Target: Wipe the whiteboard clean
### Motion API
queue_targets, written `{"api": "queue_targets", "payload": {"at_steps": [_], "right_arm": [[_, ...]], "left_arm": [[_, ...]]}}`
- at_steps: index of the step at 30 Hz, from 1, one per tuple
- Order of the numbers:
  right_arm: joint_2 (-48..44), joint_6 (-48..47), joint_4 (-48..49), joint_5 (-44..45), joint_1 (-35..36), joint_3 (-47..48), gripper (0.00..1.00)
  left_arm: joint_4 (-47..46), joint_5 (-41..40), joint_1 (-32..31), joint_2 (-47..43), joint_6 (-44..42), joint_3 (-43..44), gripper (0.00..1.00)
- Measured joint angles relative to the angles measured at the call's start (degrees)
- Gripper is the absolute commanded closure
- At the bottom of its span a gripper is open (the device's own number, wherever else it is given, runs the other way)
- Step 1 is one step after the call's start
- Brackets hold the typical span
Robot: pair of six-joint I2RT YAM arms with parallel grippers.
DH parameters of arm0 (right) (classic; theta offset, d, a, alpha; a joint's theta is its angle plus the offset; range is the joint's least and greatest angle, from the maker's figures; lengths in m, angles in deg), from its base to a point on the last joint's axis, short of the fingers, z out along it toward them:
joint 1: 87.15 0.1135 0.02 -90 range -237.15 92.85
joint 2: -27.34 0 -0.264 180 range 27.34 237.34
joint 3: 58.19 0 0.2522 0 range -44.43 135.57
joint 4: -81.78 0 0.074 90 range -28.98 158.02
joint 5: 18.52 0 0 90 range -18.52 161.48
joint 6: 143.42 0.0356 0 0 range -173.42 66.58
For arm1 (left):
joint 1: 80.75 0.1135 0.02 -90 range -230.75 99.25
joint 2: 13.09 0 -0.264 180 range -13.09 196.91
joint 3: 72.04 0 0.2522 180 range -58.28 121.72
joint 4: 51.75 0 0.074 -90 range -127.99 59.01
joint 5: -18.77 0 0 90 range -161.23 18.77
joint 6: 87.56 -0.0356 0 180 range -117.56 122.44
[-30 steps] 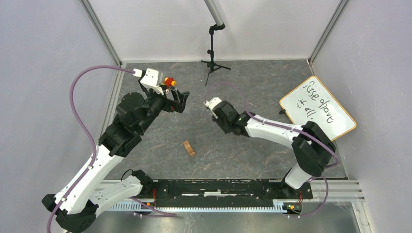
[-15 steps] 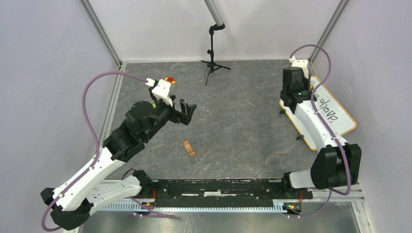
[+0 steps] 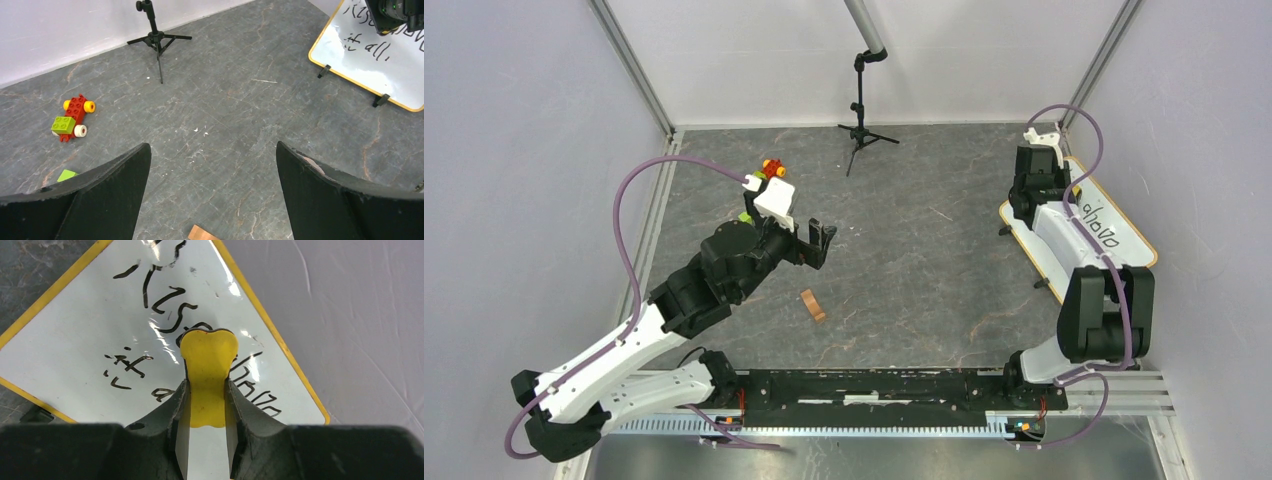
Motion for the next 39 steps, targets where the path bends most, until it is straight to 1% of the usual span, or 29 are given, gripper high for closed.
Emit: {"api": "queue_targets", "payload": {"at_steps": [6,11,16,21,24,30,39], "right_arm": [[2.6,-2.9,2.8,-1.6,-1.0,0.0,0.77],[4.9,-3.4,4.6,-3.1,-1.0,-0.1,0.77],[5.3,-3.3,8.0,-4.1,-0.9,-3.3,0.77],[5.6,-3.3,11.9,-4.3,1.7,-6.6,0.77],[7.6,-3.2,13.0,-4.3,3.7,-7.2,0.78],[11.1,-2.4,13.3,-4.3,6.8,-6.1,0.77],[11.2,-1.2,11.2,-4.0,4.5,-4.0,0.78]], "left_arm": [[-1.6,-2.1,-0.1,0.5,-0.8,-0.9,0.0],[-2.4,-4.6,-0.3,0.9,-1.6,-2.3,0.0],[-3.3,-5.9,-0.7,0.9,-1.9,-3.2,0.0],[-3.6,-7.1,-0.9,0.9,-2.1,-3.3,0.0],[-3.9,-7.4,-0.9,0.9,-2.1,-3.3,0.0],[-4.6,-7.7,-0.9,0.9,-2.1,-3.3,0.0],[-4.7,-8.6,-0.9,0.9,-2.2,-3.3,0.0]]}}
